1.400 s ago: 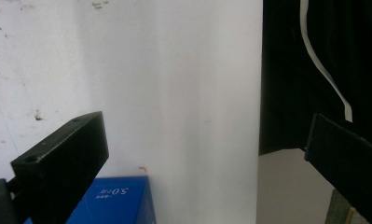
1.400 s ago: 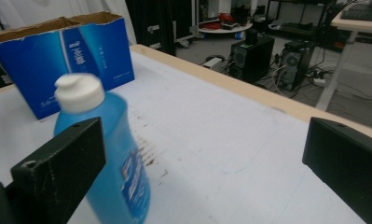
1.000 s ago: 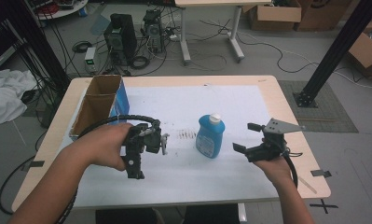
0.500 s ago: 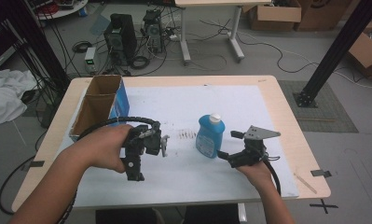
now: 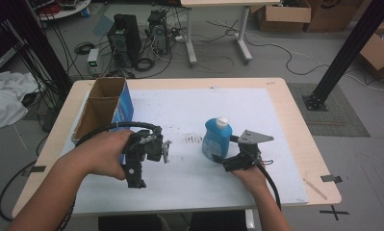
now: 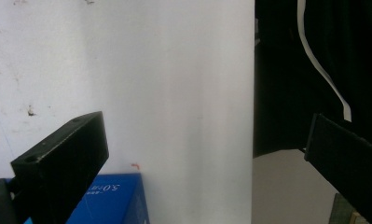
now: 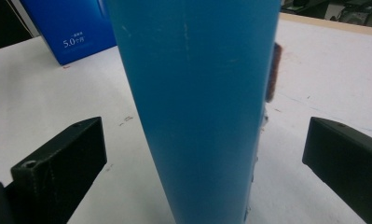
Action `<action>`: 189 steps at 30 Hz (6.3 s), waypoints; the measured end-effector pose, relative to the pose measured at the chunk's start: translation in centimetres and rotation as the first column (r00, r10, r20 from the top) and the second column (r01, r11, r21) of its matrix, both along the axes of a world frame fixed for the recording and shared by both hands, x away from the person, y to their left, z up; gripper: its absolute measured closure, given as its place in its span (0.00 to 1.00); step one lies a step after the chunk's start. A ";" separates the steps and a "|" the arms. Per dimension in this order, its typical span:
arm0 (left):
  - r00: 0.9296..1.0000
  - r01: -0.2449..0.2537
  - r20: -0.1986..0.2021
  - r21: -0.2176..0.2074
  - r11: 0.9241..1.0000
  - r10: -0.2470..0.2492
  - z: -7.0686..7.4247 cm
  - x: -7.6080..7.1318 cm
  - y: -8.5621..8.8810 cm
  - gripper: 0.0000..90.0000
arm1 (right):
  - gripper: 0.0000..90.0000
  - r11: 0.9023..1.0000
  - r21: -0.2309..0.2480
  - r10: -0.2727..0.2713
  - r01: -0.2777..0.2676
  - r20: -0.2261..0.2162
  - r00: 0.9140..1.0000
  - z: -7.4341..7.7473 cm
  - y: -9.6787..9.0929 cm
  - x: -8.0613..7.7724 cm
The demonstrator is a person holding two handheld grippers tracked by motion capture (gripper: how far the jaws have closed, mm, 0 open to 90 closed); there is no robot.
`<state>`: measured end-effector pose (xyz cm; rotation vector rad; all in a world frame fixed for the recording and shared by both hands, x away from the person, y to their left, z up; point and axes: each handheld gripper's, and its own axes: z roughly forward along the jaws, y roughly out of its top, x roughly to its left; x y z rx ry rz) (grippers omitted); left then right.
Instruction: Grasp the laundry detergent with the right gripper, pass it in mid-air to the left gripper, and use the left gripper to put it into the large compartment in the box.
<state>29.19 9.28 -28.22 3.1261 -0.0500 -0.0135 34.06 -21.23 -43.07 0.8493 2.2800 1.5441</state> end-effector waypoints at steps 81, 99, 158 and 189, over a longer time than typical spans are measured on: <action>1.000 0.001 -0.012 0.010 1.000 -0.001 -0.8 -0.1 0.0 0.00 | 0.41 0.994 0.059 -0.103 0.097 0.107 0.989 -1.0 2.4 0.2; 1.000 0.001 -0.016 0.013 1.000 -0.001 -1.0 -0.1 -0.1 0.00 | 0.46 0.994 0.056 -0.100 0.094 0.116 0.988 -1.0 2.3 0.2; 0.999 0.016 -0.035 -0.015 1.000 -0.016 2.9 1.5 -3.6 0.00 | 0.52 0.806 -0.026 0.590 -0.591 0.125 0.798 3.6 10.4 -2.9; 0.999 -0.033 0.004 -0.021 0.999 0.033 3.4 0.9 -3.2 0.09 | 0.52 0.774 -0.023 0.630 -0.633 0.132 0.766 3.9 15.7 -3.0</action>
